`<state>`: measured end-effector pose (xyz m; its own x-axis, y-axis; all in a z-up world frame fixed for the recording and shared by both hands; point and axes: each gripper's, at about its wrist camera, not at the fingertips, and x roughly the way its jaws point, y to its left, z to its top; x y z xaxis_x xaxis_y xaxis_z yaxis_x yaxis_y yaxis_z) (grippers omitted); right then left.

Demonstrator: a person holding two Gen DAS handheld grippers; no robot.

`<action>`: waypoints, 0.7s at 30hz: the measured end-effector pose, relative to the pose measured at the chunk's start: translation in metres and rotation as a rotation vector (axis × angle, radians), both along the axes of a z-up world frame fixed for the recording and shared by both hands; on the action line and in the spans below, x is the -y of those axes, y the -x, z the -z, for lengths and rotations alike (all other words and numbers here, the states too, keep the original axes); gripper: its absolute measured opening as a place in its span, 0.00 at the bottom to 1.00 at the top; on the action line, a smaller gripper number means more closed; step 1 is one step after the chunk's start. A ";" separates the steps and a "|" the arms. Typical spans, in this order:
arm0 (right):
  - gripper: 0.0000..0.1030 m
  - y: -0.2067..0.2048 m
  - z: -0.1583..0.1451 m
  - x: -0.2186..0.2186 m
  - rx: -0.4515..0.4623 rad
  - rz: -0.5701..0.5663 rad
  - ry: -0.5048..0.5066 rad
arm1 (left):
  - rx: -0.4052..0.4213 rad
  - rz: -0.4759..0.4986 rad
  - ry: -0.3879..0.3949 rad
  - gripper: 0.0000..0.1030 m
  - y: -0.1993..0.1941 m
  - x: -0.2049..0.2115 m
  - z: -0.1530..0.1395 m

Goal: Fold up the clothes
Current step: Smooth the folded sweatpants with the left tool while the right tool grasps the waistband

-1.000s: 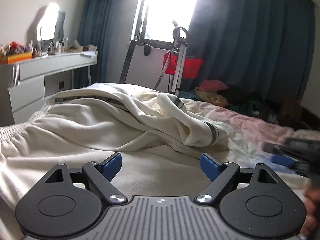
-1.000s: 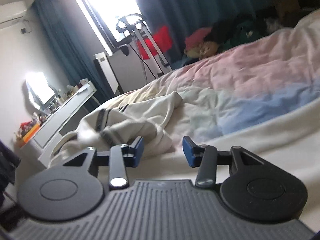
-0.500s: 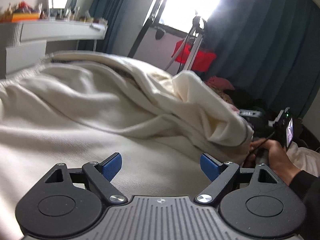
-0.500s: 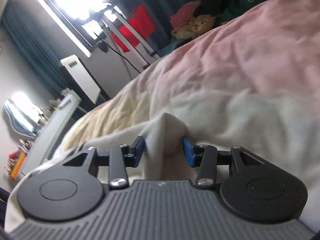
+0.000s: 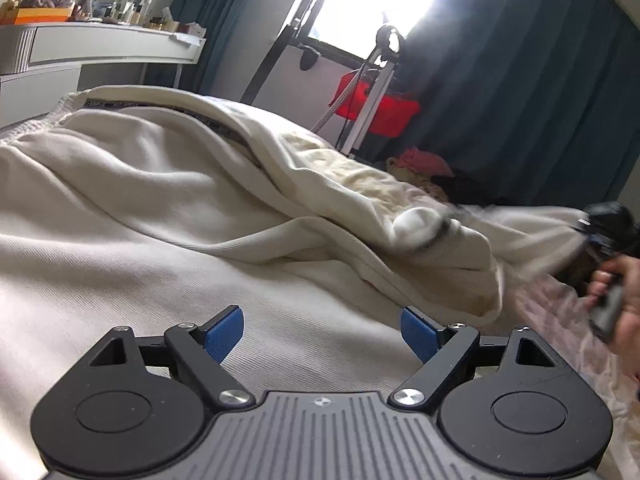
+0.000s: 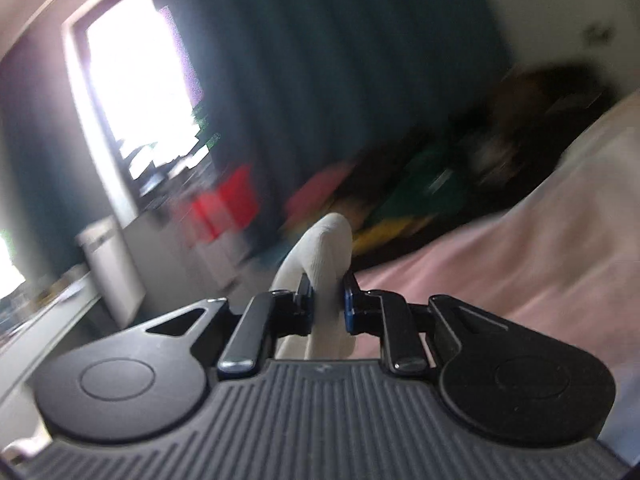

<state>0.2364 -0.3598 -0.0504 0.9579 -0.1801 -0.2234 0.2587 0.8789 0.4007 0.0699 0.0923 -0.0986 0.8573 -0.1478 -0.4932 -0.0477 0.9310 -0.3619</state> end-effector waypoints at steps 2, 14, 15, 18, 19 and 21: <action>0.17 0.030 -0.009 0.029 0.014 0.126 0.028 | 0.015 0.016 -0.021 0.85 0.006 0.006 -0.005; 0.83 0.144 0.111 0.158 -0.117 0.177 -0.558 | -0.013 0.063 -0.080 0.85 0.018 0.029 -0.002; 0.83 0.143 0.117 0.160 -0.134 0.156 -0.595 | -0.019 0.064 -0.080 0.85 0.018 0.029 -0.001; 0.83 0.133 0.128 0.162 -0.105 0.009 -0.750 | -0.032 0.068 -0.072 0.85 0.018 0.032 0.001; 0.83 0.128 0.133 0.161 -0.084 -0.041 -0.808 | -0.034 0.067 -0.071 0.85 0.017 0.033 0.001; 0.83 0.115 0.142 0.160 -0.058 -0.082 -0.873 | -0.036 0.061 -0.075 0.85 0.015 0.034 0.003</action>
<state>0.1219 -0.5199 -0.1926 0.9431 0.1469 -0.2982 0.2493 0.2811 0.9267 0.0549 0.0581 -0.1012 0.8291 -0.1605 -0.5356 -0.0019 0.9571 -0.2897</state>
